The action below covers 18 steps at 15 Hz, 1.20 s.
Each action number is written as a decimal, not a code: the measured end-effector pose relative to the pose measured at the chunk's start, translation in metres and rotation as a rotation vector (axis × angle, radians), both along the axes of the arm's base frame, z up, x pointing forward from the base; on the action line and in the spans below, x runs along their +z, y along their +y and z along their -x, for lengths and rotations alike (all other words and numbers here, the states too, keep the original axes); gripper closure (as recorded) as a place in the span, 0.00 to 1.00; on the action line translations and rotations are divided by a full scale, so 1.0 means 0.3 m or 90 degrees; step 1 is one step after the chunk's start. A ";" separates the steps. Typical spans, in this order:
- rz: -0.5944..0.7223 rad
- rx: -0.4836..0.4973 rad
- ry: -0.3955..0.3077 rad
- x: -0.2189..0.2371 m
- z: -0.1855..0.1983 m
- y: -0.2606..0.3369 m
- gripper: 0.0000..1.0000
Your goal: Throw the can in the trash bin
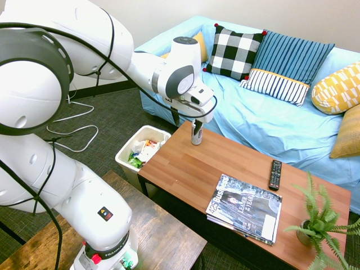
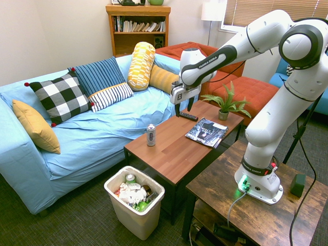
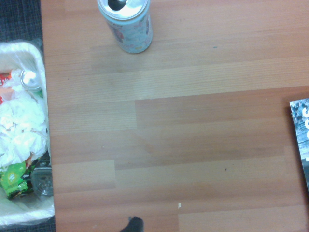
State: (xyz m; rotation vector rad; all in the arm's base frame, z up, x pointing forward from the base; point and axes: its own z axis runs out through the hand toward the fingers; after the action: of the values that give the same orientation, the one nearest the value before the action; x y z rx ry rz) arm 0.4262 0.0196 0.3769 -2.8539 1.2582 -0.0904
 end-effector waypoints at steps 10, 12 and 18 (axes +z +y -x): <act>0.011 -0.027 -0.060 -0.081 -0.329 0.122 0.00; 0.003 -0.036 -0.048 -0.160 -0.440 0.147 0.00; 0.007 -0.062 -0.026 -0.354 -0.621 0.206 0.00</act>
State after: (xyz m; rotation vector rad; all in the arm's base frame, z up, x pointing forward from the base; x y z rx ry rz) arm 0.6126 0.0815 0.2707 -2.7845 1.3923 -0.1563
